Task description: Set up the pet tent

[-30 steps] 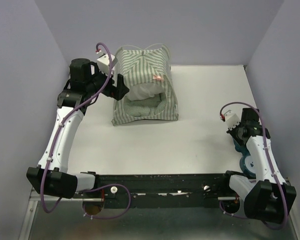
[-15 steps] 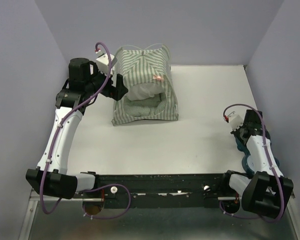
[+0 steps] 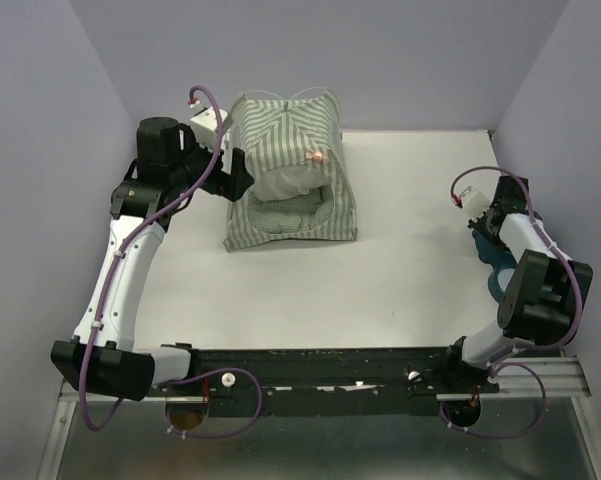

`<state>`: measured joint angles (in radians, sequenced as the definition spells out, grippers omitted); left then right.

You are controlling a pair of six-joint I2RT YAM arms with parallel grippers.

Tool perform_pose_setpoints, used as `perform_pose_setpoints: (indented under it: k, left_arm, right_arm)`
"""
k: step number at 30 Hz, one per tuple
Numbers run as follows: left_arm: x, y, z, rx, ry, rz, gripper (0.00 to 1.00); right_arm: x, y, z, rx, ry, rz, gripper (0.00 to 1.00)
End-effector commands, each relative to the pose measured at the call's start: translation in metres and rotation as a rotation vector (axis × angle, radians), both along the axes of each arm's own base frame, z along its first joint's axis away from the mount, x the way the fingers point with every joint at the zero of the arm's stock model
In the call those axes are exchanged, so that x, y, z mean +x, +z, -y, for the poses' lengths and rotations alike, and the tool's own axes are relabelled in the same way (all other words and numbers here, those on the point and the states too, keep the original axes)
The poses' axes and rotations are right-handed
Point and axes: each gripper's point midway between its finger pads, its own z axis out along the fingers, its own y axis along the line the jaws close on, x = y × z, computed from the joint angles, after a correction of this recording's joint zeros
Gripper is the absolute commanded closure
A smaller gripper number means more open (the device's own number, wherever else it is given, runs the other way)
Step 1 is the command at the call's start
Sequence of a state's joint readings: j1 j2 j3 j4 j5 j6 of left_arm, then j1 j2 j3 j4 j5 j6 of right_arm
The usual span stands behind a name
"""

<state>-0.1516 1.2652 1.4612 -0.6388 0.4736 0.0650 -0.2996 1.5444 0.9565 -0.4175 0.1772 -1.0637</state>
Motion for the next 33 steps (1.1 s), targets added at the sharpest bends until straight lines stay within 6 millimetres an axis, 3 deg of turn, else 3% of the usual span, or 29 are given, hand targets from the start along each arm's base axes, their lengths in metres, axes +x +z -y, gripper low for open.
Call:
perform_pose_setpoints:
  k: [1,3,5,9,14,22,24,27,30,33]
  left_arm:
    - [0.0,0.007,-0.009,0.033,0.033,0.02,0.01]
    - [0.0,0.007,-0.01,0.034,0.038,0.018,0.01]
    - [0.0,0.008,-0.01,0.035,0.042,0.018,0.01]
    - [-0.001,0.013,-0.012,0.037,0.051,0.029,0.01]
    - [0.002,0.017,-0.019,0.058,0.091,0.016,0.01]
    - [0.009,0.036,-0.043,0.126,0.153,-0.066,0.01]
    - [0.01,0.026,-0.058,0.155,0.185,-0.157,0.01]
    - [0.009,0.008,-0.079,0.166,0.283,-0.305,0.01]
    - [-0.001,-0.023,-0.093,0.192,0.34,-0.421,0.01]
    - [-0.013,-0.056,-0.093,0.2,0.342,-0.469,0.01]
  right_arm:
    - [-0.007,0.003,-0.009,0.119,-0.018,-0.037,0.57]
    - [-0.011,0.01,-0.017,0.148,-0.002,-0.036,0.38]
    - [-0.014,0.021,-0.026,0.191,0.005,-0.021,0.31]
    - [-0.011,0.05,-0.042,0.281,0.006,0.025,0.26]
    - [0.006,0.1,-0.067,0.379,0.043,0.145,0.21]
    - [0.054,0.207,-0.134,0.751,0.094,0.439,0.04]
    - [0.062,0.231,-0.152,0.853,0.114,0.48,0.0]
    - [0.063,0.249,-0.186,0.972,0.164,0.485,0.0]
    - [0.053,0.243,-0.23,1.039,0.2,0.441,0.0]
    - [0.032,0.224,-0.263,1.117,0.181,0.405,0.0]
